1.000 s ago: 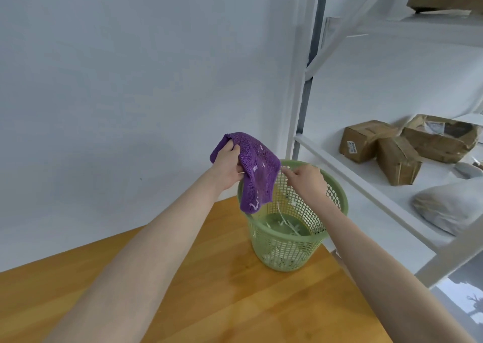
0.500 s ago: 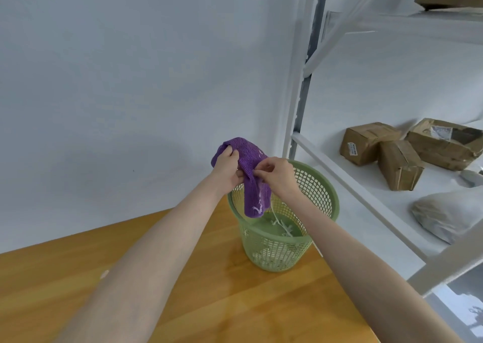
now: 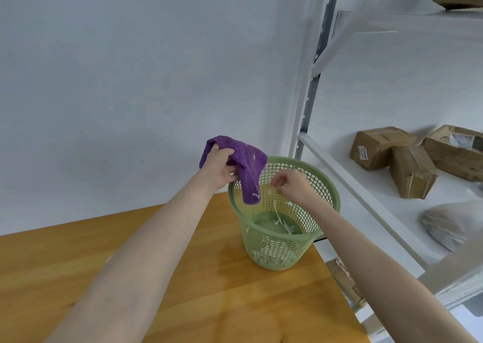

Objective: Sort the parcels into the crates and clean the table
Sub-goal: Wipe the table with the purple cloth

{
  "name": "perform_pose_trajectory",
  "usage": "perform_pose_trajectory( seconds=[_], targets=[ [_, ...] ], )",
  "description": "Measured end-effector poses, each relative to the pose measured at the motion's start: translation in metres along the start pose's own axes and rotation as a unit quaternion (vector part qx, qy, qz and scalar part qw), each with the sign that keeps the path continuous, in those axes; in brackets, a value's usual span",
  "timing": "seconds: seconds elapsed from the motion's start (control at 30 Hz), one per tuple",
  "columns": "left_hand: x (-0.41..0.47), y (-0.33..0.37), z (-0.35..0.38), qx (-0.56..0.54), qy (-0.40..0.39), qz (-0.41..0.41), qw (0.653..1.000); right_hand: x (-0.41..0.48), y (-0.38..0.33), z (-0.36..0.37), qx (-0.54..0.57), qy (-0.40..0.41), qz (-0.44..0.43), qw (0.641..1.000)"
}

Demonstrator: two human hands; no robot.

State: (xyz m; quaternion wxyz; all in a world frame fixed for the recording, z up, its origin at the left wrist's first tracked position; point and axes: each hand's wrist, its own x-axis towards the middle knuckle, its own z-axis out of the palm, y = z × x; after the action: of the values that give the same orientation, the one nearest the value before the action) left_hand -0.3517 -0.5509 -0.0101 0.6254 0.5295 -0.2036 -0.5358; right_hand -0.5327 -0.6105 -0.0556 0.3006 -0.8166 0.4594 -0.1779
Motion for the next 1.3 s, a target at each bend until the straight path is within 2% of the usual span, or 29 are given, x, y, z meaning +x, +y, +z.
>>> perform_pose_trajectory(
  seconds=[0.07,0.17,0.3,0.4,0.47,0.63,0.87,1.03,1.17,1.23,1.3],
  targets=[
    [-0.001,-0.002,0.000,-0.027,0.006,-0.003,1.000,-0.003,0.003,0.003,-0.026,-0.013,-0.001,1.000],
    [-0.004,-0.008,0.001,-0.053,-0.001,0.001,0.999,-0.012,-0.002,0.006,0.067,0.012,0.002,0.998],
    [-0.004,-0.016,0.003,-0.040,0.009,0.021,0.999,-0.021,-0.011,0.010,0.132,-0.048,0.000,0.990],
    [-0.002,-0.020,0.004,-0.065,0.025,0.035,0.997,-0.020,-0.013,0.015,0.284,-0.086,0.046,0.954],
    [-0.002,-0.020,0.004,-0.082,0.027,0.038,0.996,-0.019,-0.014,0.018,0.319,-0.071,0.062,0.943],
    [-0.009,-0.020,0.007,-0.110,0.032,0.048,0.992,-0.015,-0.010,0.021,0.314,0.007,0.046,0.948],
    [-0.007,-0.018,0.003,-0.104,0.046,0.055,0.992,-0.017,-0.008,0.015,0.432,0.008,0.071,0.899],
    [-0.004,-0.020,0.001,-0.113,0.058,0.048,0.991,-0.018,-0.006,0.011,0.421,-0.007,0.071,0.904],
    [-0.002,-0.018,-0.003,-0.119,0.065,0.049,0.989,-0.012,0.005,0.007,0.398,0.041,0.078,0.913],
    [-0.001,-0.018,-0.005,-0.118,0.065,0.050,0.990,-0.007,0.015,0.005,0.298,0.055,0.079,0.950],
    [-0.001,-0.018,-0.005,-0.113,0.063,0.052,0.990,-0.005,0.023,0.004,0.134,0.028,0.055,0.989]
  ],
)
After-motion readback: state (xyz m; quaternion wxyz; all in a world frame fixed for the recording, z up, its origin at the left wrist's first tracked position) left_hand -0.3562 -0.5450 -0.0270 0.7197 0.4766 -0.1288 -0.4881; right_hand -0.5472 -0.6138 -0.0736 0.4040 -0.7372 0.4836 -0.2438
